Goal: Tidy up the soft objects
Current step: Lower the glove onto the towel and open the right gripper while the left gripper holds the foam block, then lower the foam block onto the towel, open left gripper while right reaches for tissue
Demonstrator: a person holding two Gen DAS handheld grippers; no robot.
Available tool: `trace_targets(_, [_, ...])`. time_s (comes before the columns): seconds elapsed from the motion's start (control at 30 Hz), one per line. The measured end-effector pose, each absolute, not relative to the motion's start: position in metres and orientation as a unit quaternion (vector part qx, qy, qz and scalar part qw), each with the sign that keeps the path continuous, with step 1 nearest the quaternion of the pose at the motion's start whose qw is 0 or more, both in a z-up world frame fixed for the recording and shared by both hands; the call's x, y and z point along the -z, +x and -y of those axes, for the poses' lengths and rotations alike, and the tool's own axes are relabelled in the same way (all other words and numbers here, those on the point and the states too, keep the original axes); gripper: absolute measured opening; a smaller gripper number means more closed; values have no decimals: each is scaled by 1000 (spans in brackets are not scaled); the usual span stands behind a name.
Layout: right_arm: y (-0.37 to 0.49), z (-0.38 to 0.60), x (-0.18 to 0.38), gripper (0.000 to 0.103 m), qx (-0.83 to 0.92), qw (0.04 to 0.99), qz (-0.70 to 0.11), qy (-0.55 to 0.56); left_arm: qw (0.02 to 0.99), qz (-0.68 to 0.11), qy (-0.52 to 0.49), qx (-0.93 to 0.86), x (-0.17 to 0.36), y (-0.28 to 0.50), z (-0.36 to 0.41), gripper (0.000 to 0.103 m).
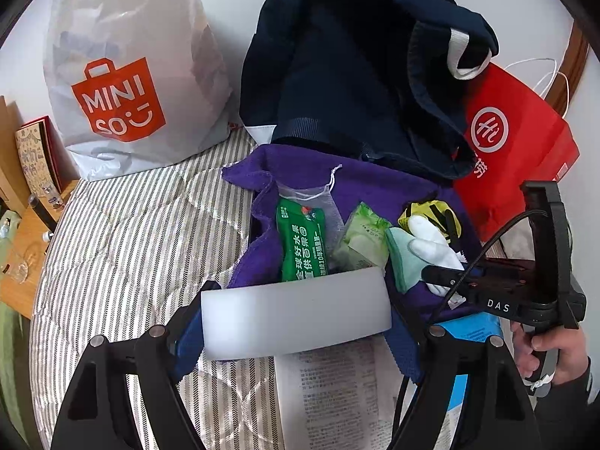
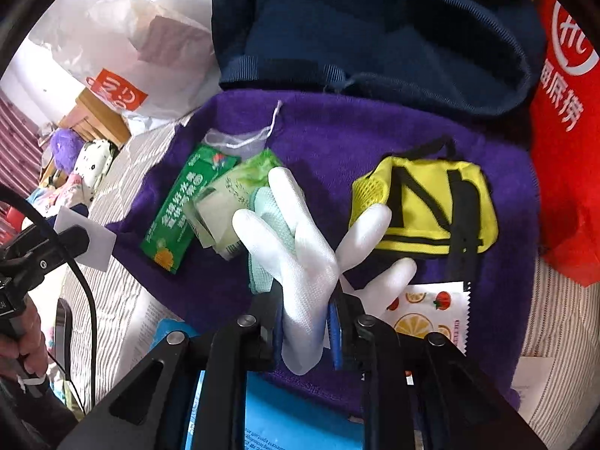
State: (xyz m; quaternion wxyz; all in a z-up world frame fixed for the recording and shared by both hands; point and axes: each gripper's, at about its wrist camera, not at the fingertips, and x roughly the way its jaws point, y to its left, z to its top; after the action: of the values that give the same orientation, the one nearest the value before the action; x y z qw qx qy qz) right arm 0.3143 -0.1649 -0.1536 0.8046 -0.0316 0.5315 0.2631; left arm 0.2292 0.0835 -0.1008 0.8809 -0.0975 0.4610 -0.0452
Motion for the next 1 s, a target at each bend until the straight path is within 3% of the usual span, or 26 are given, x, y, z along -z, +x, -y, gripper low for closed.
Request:
trace_targets(0.03, [314, 164, 154, 25, -265, 804, -532, -34, 881, -462, -96, 45, 102, 230, -83, 81])
trace_targets(0.17, [310, 170, 151, 63, -281, 799, -532, -23, 880, -464, -96, 44, 103, 232, -83, 81])
trace_targets(1.0, [257, 271, 99, 64, -206, 861, -459, 71, 871, -482, -81, 42, 119, 273, -53, 81])
